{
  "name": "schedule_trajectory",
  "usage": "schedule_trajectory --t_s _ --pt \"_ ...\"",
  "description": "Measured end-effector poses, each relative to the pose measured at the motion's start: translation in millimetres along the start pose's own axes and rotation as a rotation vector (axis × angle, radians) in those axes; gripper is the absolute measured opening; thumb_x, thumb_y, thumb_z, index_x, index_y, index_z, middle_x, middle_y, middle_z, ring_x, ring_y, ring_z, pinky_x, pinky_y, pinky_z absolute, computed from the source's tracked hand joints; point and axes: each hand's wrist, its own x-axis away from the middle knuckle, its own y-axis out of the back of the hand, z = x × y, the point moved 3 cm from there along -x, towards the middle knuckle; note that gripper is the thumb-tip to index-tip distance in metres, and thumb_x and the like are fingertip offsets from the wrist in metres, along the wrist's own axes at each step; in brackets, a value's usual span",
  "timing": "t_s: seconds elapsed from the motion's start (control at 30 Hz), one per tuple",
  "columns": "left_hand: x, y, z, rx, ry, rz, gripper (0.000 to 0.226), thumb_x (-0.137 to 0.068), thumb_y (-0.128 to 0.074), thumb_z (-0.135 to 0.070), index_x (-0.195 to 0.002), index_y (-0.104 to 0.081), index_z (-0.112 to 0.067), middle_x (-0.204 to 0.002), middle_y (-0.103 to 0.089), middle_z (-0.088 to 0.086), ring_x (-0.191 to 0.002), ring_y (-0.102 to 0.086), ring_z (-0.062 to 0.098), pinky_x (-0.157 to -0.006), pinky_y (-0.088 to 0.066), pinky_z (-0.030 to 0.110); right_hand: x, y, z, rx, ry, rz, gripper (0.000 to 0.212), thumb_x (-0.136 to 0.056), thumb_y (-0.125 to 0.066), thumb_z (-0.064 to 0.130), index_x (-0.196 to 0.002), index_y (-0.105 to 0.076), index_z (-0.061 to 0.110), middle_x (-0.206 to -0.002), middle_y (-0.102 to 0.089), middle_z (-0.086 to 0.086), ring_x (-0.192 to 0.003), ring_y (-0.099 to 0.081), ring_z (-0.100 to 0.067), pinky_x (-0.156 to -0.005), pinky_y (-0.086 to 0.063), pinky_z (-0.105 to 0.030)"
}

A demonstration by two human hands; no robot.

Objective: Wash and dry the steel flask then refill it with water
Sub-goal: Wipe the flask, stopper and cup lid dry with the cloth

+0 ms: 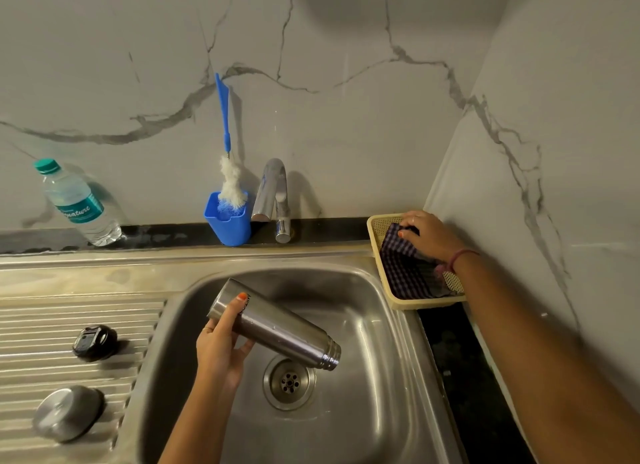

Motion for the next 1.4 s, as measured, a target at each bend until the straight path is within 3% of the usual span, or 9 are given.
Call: schedule_trajectory --t_s 0.33,0.6,0.8,0.93,1.03,1.13,1.23,1.3,1.4 --pt "-7.8 0.0 3.5 0.003 -0.004 0.022 0.074 -0.066 -0.08 -0.025 -0.132 -0.054 -0.002 -0.102 -0.062 0.01 -0.113 -0.061 0.029 -0.094 -0.053 0.05 -42.8 23.9 13.1 0.19 0.132 0.448 0.037 -0.094 -0.053 0.01 -0.129 -0.057 0.02 -0.121 -0.057 -0.003 -0.11 -0.053 -0.02 -0.098 -0.041 -0.033" --pt "-7.7 -1.1 4.2 -0.001 0.014 0.011 0.059 -0.068 -0.078 -0.023 -0.121 -0.058 -0.005 -0.101 -0.063 0.01 -0.11 -0.062 0.028 -0.088 -0.054 0.045 -41.4 28.5 10.9 0.19 0.136 0.443 0.042 -0.09 -0.057 0.0 -0.125 -0.063 0.023 -0.117 -0.065 -0.005 -0.104 -0.059 -0.02 -0.091 -0.046 -0.029" --pt "-7.0 1.4 3.1 0.005 0.007 -0.016 0.037 -0.082 -0.076 -0.019 -0.114 -0.06 -0.008 -0.099 -0.063 0.009 -0.109 -0.063 0.027 -0.086 -0.055 0.044 4.8 37.5 5.2 0.071 0.068 0.327 0.041 -0.08 -0.065 -0.007 -0.103 -0.073 0.027 -0.105 -0.068 0.003 -0.096 -0.063 -0.014 -0.089 -0.053 -0.032" --pt "-3.6 0.4 2.0 0.01 0.006 -0.013 0.043 -0.082 -0.076 -0.018 -0.119 -0.058 -0.007 -0.102 -0.064 0.009 -0.11 -0.063 0.026 -0.09 -0.054 0.047 48.4 20.2 1.9 0.016 -0.023 0.467 0.045 -0.078 -0.065 -0.004 -0.08 -0.074 0.04 -0.097 -0.068 0.011 -0.086 -0.069 -0.02 -0.081 -0.058 -0.038" --pt "-1.4 0.4 1.4 0.014 0.011 -0.003 0.042 -0.082 -0.075 -0.018 -0.119 -0.058 -0.009 -0.107 -0.064 0.011 -0.111 -0.063 0.028 -0.092 -0.053 0.048 66.6 12.8 12.3 0.089 0.012 0.64 0.035 -0.081 -0.062 0.0 -0.097 -0.076 0.028 -0.095 -0.068 0.012 -0.088 -0.064 -0.006 -0.078 -0.047 -0.013" --pt "1.8 -1.0 0.5 0.011 0.003 0.011 0.047 -0.082 -0.075 -0.018 -0.124 -0.056 -0.007 -0.107 -0.064 0.011 -0.111 -0.063 0.027 -0.091 -0.053 0.048 66.9 20.3 13.0 -0.028 -0.041 0.651 0.027 -0.082 -0.059 0.002 -0.091 -0.077 0.02 -0.089 -0.072 0.012 -0.086 -0.066 -0.005 -0.087 -0.05 -0.022" --pt "3.7 -1.5 0.7 0.014 0.0 0.01 0.051 -0.081 -0.076 -0.018 -0.127 -0.056 -0.006 -0.106 -0.064 0.01 -0.111 -0.063 0.027 -0.093 -0.053 0.049 47.6 30.2 9.0 -0.109 -0.051 0.433 0.023 -0.087 -0.054 0.001 -0.09 -0.072 0.015 -0.091 -0.071 0.008 -0.086 -0.066 -0.007 -0.089 -0.049 -0.027" --pt "3.7 -1.5 0.3 0.017 -0.002 0.009 0.052 -0.081 -0.076 -0.018 -0.128 -0.056 -0.006 -0.107 -0.064 0.01 -0.112 -0.063 0.027 -0.095 -0.052 0.05 34.3 28.8 9.5 -0.037 -0.025 0.335 0.024 -0.091 -0.053 0.004 -0.107 -0.068 0.015 -0.106 -0.065 0.006 -0.1 -0.06 -0.01 -0.09 -0.042 -0.022" --pt "3.3 -1.4 -1.5 0.019 -0.013 0.002 0.051 -0.082 -0.076 -0.018 -0.128 -0.056 -0.006 -0.105 -0.063 0.009 -0.109 -0.063 0.026 -0.094 -0.053 0.05 22.0 9.4 5.0 0.034 -0.054 0.503 0.043 -0.09 -0.058 0.011 -0.132 -0.053 0.016 -0.126 -0.056 0.002 -0.116 -0.053 -0.016 -0.098 -0.039 -0.025"
